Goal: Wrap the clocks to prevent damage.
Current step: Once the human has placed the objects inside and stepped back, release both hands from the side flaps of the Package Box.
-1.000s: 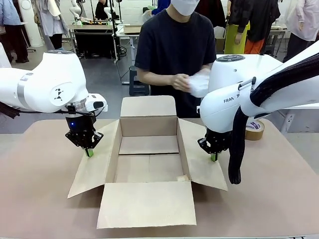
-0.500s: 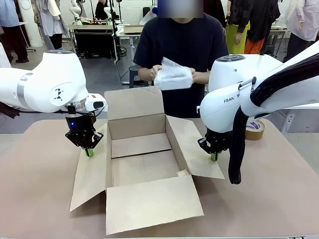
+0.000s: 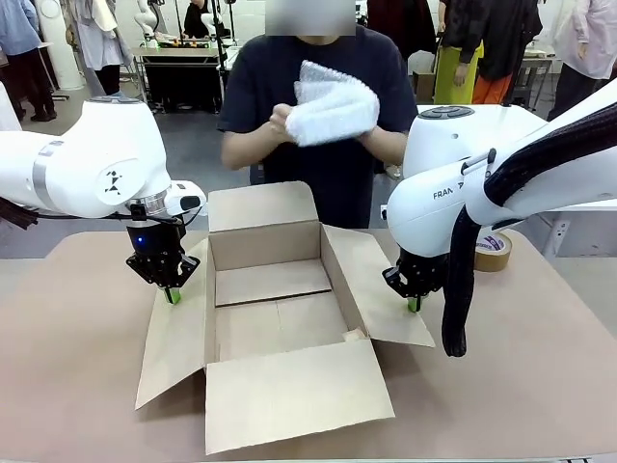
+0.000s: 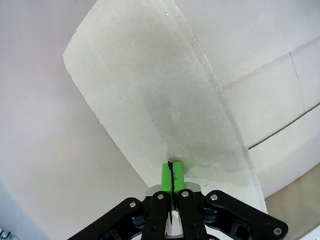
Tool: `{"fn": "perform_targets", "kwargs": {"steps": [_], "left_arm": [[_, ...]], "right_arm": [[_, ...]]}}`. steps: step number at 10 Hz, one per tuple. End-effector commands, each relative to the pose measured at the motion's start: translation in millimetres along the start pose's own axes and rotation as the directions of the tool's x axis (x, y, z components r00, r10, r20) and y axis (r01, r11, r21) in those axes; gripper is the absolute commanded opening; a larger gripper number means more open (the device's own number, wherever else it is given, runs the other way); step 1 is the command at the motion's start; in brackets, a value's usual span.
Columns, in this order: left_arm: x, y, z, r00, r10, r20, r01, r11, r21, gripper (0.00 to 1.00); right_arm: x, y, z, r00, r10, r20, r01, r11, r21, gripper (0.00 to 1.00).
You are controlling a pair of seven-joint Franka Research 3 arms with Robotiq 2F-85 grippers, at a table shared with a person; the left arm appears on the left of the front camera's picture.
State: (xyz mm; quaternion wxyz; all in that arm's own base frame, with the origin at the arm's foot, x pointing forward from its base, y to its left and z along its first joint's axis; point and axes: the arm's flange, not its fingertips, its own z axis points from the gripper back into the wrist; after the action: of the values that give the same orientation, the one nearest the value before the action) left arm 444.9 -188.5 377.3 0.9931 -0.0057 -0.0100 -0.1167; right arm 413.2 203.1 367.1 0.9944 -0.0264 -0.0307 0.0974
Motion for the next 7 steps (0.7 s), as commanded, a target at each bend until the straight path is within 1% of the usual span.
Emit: {"fn": "perform_targets", "kwargs": {"steps": [1, 7], "left_arm": [[-0.8, 0.6, 2.1, 1.000, 0.000, 0.002, 0.000, 1.000, 0.002, 0.00], [-0.8, 0.6, 2.1, 1.000, 0.000, 0.002, 0.000, 1.000, 0.002, 0.00]], "right_arm": [[-1.9, 0.1, -1.0, 1.000, -0.020, -0.011, 0.020, 1.000, 0.011, 0.01], [-1.9, 0.1, -1.0, 1.000, -0.020, -0.011, 0.020, 1.000, 0.011, 0.01]]}}
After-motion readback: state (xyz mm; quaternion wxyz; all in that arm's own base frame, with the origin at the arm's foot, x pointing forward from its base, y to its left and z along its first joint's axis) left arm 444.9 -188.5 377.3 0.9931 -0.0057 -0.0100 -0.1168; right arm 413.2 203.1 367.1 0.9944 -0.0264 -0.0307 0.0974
